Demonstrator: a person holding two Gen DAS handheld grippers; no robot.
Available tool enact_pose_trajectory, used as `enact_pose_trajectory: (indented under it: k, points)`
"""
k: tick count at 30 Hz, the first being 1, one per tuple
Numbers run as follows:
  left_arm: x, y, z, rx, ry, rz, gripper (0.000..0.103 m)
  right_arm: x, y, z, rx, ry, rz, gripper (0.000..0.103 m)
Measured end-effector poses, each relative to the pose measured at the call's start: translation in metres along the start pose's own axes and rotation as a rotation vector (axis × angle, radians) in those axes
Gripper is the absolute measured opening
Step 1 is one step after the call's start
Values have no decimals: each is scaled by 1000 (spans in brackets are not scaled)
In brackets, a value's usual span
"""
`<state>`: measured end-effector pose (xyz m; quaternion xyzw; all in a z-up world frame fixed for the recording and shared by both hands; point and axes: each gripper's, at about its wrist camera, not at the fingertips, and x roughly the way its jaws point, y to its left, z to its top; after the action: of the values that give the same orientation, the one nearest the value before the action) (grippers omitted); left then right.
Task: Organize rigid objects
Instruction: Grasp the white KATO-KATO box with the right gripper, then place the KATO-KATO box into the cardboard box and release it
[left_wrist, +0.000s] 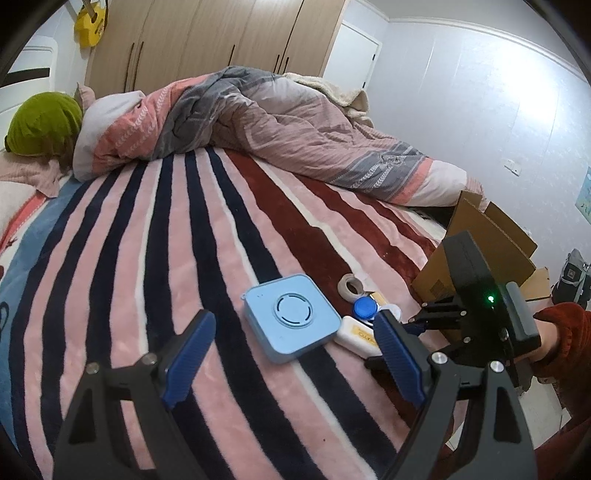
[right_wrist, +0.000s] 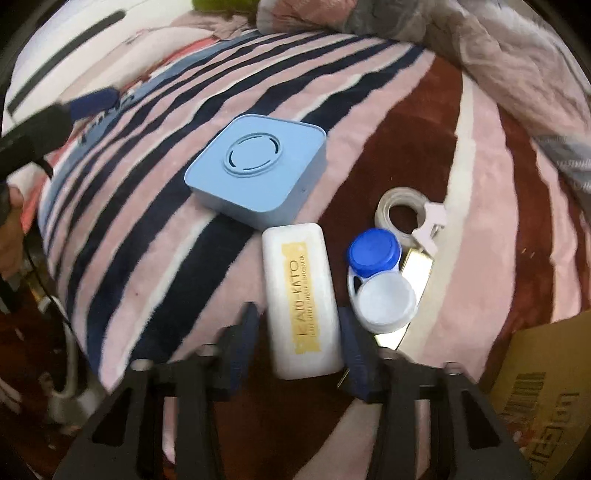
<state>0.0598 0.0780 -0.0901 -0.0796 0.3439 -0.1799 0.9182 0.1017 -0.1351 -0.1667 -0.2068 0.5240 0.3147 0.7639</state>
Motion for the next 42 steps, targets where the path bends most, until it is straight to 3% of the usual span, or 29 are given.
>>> enact_pose_trajectory:
  k: [6,12,14,16,19,30,38,42]
  points:
    - [3,-14,3,17,17,-32,86,-23,15,-2,-25,-75,25,31]
    - [-3,-55,18,64,12,-119,83,-81,32,2,-54,-217,87,31]
    - [-5,-70,25,88,10,-144,71,-100,36,0,-63,-262,97,31]
    - [-8,-86,35,97,12,-190,51,-121,36,-1,-71,-306,106,31]
    - [-14,-114,52,149,-14,-164,40,-148,27,-10,-61,-363,91,31]
    - [14,-222,92,279,-23,-222,40,-221,-41,-68,30,-476,-1,31]
    - [79,-274,101,312,98,-273,40,-218,-108,-105,152,-445,-9,31]
    - [94,-282,101,320,117,-243,43,-209,-129,-110,187,-414,-2,31]
